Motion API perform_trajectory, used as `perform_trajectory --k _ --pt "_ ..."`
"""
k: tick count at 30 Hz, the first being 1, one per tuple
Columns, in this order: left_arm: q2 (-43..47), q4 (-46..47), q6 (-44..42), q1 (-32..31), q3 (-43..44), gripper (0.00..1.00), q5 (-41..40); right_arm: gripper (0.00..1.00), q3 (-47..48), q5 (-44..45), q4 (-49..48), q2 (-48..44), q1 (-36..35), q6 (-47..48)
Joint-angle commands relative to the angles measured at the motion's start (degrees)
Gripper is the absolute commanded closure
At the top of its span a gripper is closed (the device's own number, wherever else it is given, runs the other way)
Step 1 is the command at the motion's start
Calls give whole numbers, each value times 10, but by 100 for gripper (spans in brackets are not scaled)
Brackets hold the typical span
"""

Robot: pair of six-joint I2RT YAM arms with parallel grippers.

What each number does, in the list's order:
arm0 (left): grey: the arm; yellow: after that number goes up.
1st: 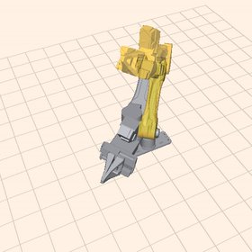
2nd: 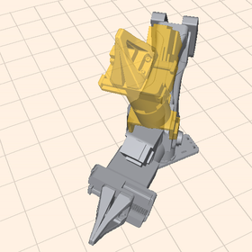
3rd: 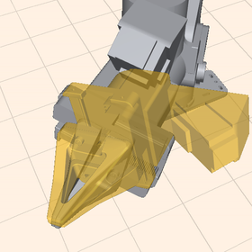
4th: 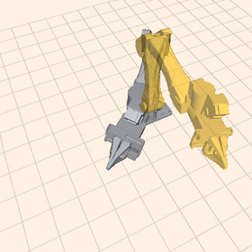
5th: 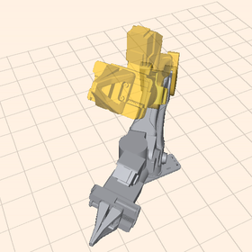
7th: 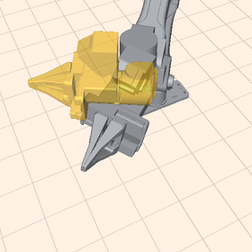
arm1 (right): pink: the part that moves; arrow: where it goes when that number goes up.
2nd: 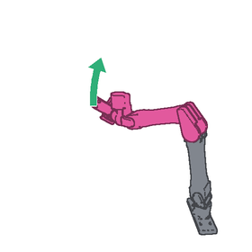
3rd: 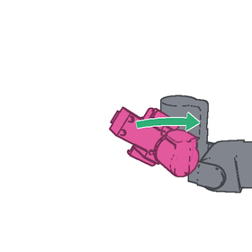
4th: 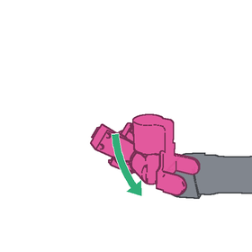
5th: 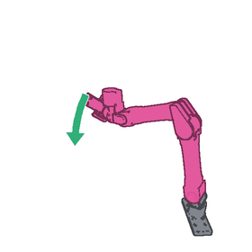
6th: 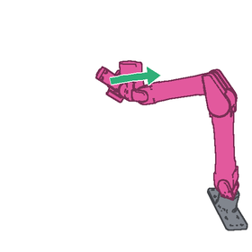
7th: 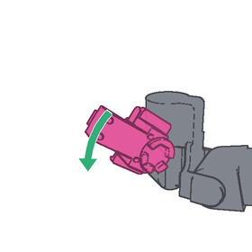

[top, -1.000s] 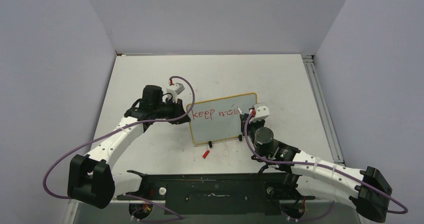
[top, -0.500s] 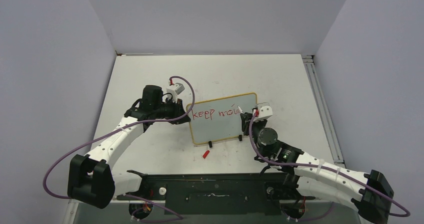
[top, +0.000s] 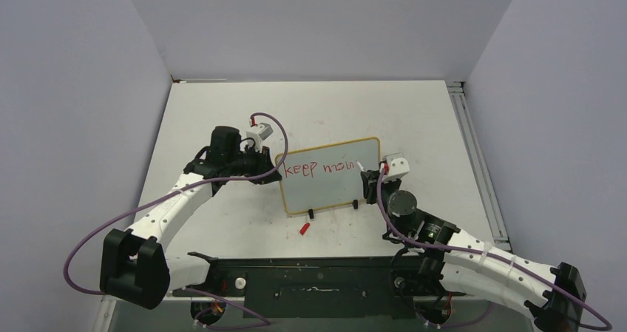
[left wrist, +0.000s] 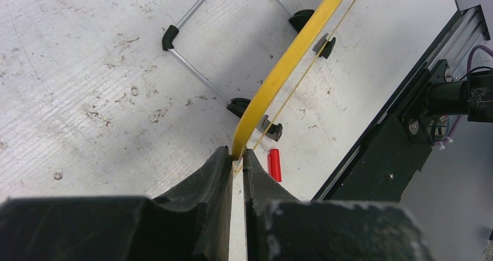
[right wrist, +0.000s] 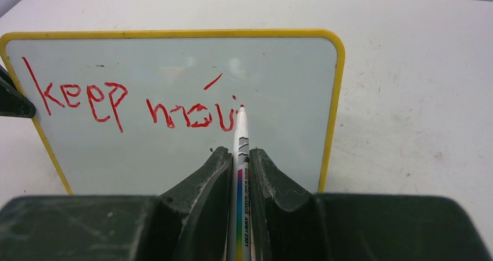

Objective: Write a sentence on the whiteboard

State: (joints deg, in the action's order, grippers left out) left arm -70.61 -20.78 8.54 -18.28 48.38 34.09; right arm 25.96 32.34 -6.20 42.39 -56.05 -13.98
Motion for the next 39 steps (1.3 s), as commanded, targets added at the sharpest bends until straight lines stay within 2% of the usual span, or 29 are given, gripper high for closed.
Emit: perform_trajectory --k 1,9,20,39 --pt "7 -1 2 0 22 100 -14 95 29 -16 25 -12 14 -11" --pt "7 0 3 0 22 100 -14 95 23 -71 25 -19 65 -16" --pt "8 0 3 0 21 100 -14 95 11 -93 2 -16 65 -16" --pt "3 1 3 0 22 100 -13 95 -9 -56 -70 38 65 -9"
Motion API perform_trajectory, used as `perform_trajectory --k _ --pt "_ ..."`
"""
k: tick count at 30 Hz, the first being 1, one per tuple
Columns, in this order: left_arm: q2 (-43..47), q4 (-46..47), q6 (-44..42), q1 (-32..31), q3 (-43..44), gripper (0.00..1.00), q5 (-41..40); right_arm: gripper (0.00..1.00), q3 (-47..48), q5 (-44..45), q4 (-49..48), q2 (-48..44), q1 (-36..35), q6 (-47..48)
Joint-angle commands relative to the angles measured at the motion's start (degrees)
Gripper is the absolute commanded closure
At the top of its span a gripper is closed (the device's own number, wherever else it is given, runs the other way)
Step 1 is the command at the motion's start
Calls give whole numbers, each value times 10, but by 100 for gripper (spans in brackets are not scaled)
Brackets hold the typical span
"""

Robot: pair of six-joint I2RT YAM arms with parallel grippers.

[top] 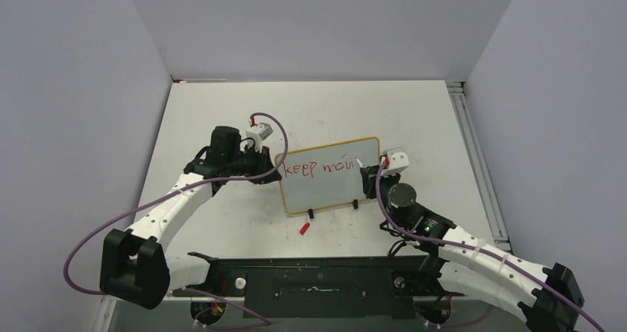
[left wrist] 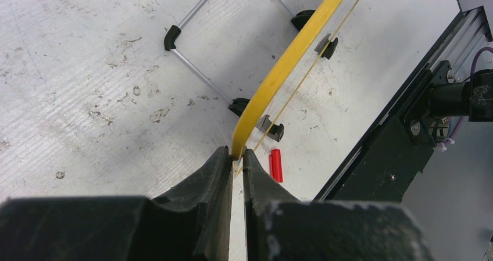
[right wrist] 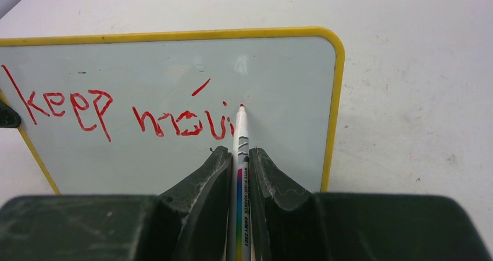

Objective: Write a sentence on the whiteboard

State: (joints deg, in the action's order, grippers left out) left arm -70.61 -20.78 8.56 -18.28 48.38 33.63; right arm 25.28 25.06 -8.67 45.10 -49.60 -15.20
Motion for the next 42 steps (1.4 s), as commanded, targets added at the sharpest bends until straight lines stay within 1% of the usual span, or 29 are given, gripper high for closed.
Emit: perform_trajectory --k 1,8,25,42 --pt "3 1 3 0 22 100 -8 95 -2 18 -46 13 1 4" --pt "3 1 3 0 21 100 -8 95 -9 23 -50 21 1 -2" --pt "7 3 5 -1 20 100 -5 95 -33 24 -8 2 1 -43" --pt "5 4 5 -1 20 100 -4 95 -7 38 -56 8 0 -8"
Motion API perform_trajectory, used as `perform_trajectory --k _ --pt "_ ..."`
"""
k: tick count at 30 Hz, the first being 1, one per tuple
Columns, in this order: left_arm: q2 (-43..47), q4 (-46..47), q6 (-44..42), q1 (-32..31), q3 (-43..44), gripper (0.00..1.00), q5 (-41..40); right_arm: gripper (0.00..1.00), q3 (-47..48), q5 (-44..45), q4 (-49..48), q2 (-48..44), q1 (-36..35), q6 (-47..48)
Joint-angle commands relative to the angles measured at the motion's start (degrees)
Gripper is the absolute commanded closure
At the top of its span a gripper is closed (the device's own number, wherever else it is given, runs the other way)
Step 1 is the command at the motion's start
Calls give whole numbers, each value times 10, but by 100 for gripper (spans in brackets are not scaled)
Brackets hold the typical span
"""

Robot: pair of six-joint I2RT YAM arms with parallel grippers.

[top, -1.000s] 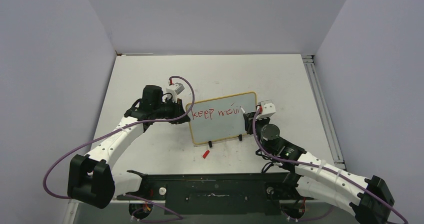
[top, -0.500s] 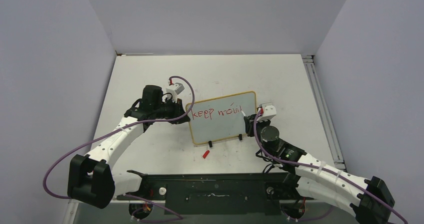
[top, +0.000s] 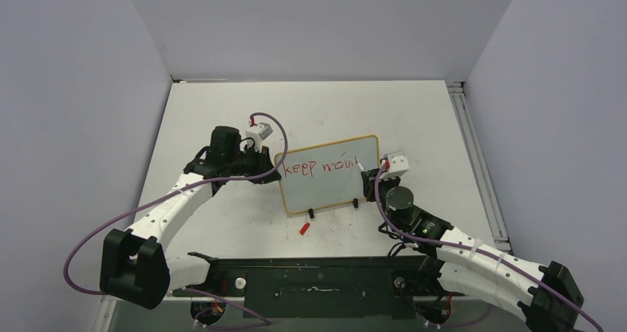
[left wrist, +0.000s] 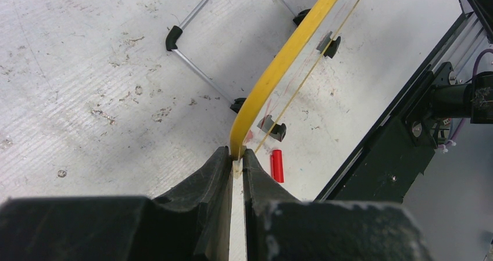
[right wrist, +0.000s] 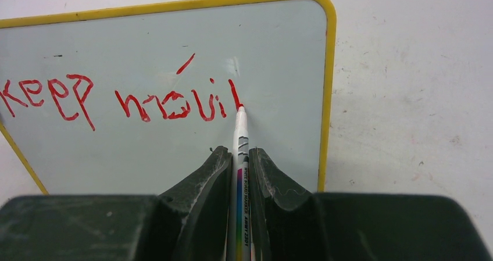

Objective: Write a sentence on the whiteboard

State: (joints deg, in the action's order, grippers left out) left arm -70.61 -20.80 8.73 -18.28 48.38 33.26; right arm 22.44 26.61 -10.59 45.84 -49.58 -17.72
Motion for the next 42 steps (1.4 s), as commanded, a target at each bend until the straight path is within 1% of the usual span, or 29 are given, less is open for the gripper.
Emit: perform_trajectory --k 1,15,34,42 --pt "5 4 3 -1 20 100 0 95 23 25 -37 2 1 19" --pt "5 4 3 -1 20 100 -1 95 23 49 -47 0 1 27" --pt "6 4 3 -1 20 100 -1 95 -5 45 6 -14 1 -25" --pt "7 5 4 -1 20 100 0 95 -8 49 14 -22 0 -30"
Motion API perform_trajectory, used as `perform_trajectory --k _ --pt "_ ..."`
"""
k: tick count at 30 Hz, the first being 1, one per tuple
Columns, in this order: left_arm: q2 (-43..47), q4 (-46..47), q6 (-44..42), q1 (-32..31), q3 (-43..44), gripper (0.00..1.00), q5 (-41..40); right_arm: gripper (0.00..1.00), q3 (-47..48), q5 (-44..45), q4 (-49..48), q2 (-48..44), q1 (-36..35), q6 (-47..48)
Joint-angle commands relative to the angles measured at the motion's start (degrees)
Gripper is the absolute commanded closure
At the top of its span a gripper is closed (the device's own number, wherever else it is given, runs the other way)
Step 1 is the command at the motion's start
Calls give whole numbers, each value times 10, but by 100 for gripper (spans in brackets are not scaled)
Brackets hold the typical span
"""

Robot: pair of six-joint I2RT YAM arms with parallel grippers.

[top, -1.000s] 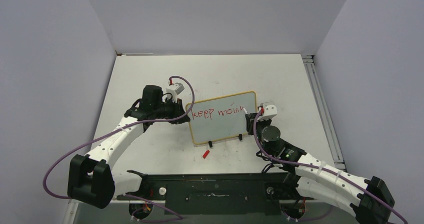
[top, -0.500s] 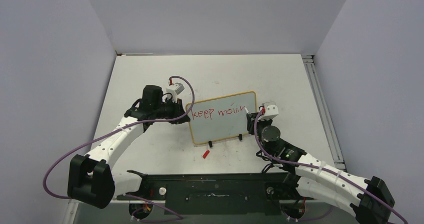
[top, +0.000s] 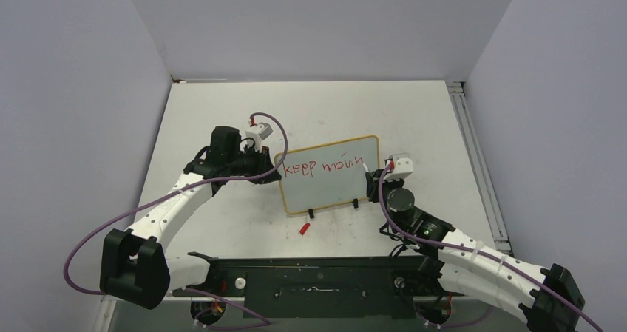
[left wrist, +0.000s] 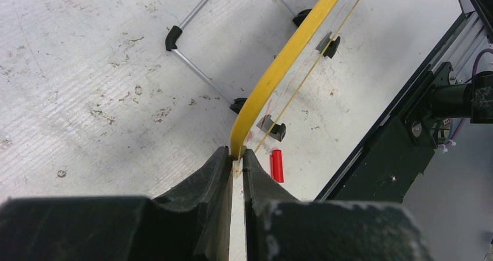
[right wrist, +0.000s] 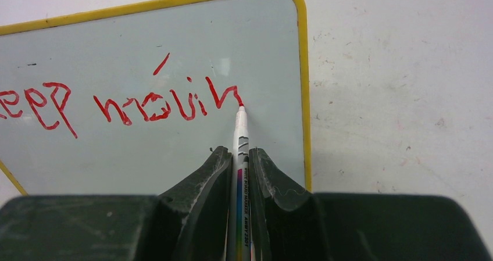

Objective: Write a sentence on the whiteboard

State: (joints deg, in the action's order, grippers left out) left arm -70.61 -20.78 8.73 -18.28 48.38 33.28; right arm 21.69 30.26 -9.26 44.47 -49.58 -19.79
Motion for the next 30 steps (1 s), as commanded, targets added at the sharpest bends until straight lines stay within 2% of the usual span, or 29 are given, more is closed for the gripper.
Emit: perform_trajectory --k 1,15,30 --pt "7 4 4 -1 20 100 -1 95 -1 12 0 -7 1 -10" --pt "8 4 4 -1 20 100 -3 95 10 23 23 -58 -3 -4" --pt "7 4 4 -1 18 100 -3 95 18 36 -12 -24 1 31"
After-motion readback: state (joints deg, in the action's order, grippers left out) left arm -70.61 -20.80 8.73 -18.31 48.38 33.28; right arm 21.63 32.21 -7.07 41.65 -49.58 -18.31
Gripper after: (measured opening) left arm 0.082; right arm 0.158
